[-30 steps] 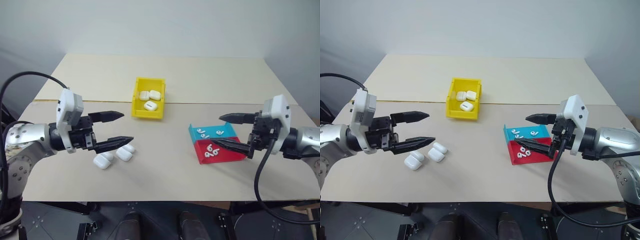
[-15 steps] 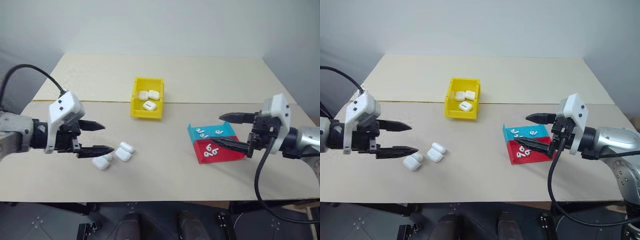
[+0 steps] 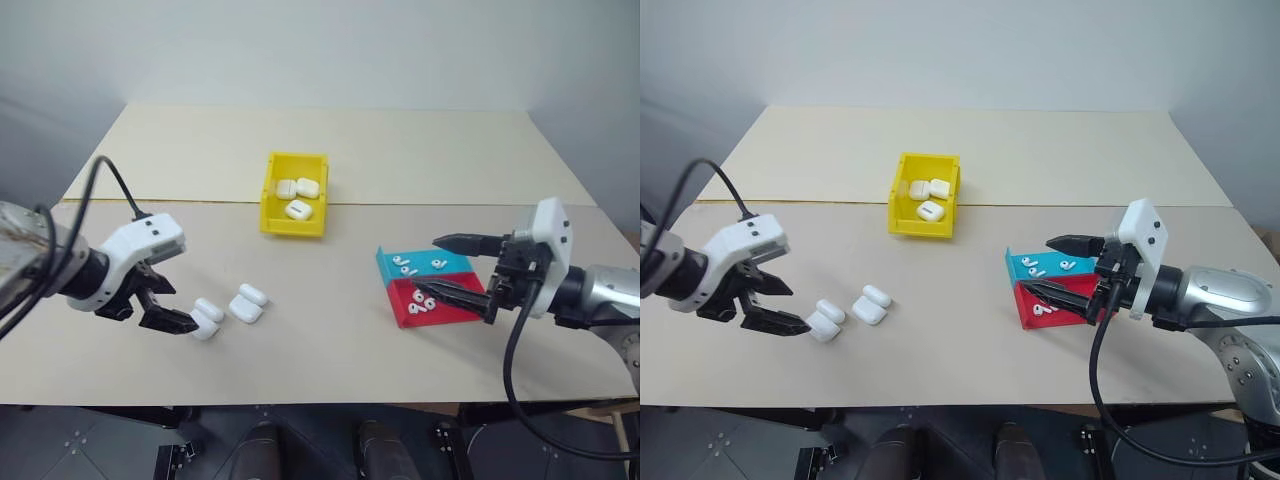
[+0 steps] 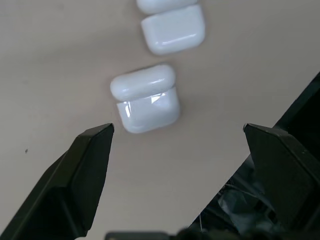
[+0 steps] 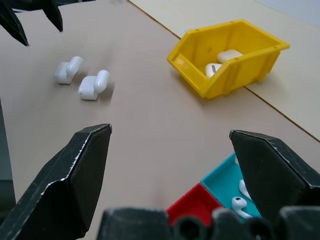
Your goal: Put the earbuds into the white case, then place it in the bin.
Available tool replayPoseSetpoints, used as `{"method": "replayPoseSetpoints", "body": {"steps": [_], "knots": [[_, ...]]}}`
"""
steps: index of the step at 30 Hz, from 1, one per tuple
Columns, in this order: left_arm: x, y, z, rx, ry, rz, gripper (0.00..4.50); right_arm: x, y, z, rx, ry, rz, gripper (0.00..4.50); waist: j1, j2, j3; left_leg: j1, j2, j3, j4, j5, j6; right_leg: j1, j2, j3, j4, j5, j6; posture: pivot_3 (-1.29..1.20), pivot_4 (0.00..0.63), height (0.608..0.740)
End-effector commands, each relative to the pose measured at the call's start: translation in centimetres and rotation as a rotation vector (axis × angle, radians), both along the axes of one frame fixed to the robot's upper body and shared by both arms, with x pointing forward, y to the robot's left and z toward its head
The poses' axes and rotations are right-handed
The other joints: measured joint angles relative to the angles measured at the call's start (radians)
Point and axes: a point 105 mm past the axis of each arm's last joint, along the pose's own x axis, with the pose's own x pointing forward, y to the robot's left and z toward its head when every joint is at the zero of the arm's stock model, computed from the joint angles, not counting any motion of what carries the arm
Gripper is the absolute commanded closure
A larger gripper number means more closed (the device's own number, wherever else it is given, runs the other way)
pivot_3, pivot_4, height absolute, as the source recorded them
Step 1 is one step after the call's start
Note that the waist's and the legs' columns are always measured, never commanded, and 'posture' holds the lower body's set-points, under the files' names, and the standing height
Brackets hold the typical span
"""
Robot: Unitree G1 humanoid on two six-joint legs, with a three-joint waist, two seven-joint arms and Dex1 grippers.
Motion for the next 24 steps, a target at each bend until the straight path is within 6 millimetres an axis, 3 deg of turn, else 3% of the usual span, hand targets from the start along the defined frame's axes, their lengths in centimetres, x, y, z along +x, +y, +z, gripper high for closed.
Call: {"method": "replayPoseSetpoints", "body": {"steps": [1,9,24], "knots": [[0.8,0.0,-0.3,0.061,0.015,0.039,0.00,-0.4,0.5,0.7,0.007,-0.042,0.008,0.08,0.002,-0.001,0.000,0.000,0.000,0.000,0.000,0.000,0.000,0.000,0.000,0.000,0.000,0.000,0.000,0.00,0.150,0.740],[1.7,-0.4,-2.6,0.161,0.100,0.063,0.00,-0.9,0.7,0.5,0.015,-0.041,-0.001,0.08,0.008,-0.001,0.000,0.000,0.000,0.000,0.000,0.000,0.000,-0.001,0.000,0.000,0.000,0.000,0.000,0.00,0.150,0.740],[2.9,-0.9,-5.2,0.203,0.132,0.129,0.00,-1.5,0.8,0.1,0.019,-0.031,-0.015,0.08,0.016,-0.002,0.000,-0.001,0.000,-0.001,0.003,0.000,0.001,0.000,0.000,0.001,0.001,0.000,0.000,0.00,0.150,0.740]]}}
